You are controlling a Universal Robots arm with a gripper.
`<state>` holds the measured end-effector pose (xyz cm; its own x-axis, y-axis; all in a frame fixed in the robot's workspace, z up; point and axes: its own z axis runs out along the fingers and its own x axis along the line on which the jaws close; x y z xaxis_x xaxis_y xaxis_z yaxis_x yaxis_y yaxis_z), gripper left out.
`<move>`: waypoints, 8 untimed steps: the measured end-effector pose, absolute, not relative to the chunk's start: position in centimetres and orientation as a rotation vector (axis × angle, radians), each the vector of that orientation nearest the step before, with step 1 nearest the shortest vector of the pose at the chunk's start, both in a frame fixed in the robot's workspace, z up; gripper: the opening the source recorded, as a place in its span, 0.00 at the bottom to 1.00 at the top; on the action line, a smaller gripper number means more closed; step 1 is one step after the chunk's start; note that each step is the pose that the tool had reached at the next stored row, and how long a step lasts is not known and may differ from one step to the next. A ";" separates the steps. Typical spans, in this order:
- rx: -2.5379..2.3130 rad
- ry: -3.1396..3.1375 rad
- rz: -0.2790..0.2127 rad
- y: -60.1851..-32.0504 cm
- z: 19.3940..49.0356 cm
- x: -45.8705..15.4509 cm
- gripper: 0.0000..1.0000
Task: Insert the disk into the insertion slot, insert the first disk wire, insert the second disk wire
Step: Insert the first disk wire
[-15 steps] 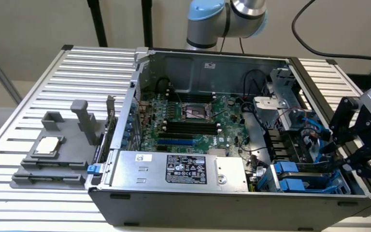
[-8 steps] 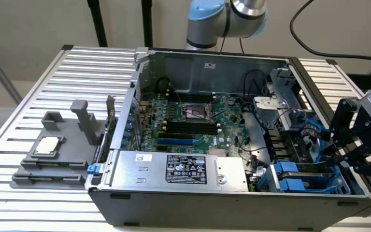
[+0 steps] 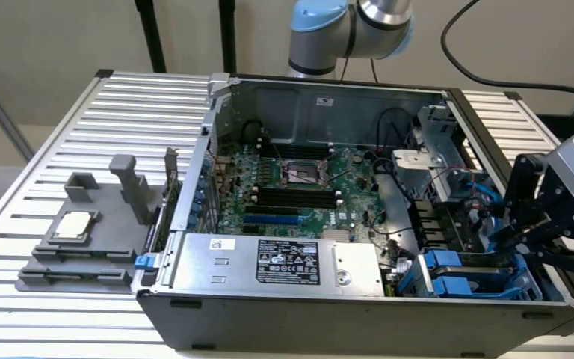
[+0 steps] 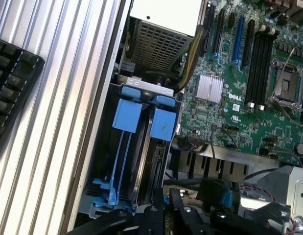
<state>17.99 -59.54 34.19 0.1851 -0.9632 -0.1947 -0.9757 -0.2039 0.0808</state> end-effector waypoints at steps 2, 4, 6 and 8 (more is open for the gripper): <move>-2.370 1.942 0.313 -59.5 34.2 17.4 0.16; -2.371 1.943 0.315 -59.5 34.3 16.8 0.16; -2.371 1.944 0.318 -59.6 34.3 16.5 0.16; -2.366 1.952 0.322 -59.6 34.3 16.5 0.16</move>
<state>16.48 -59.58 34.28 0.1776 -0.9644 -0.1962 -0.9763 -0.1977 0.0884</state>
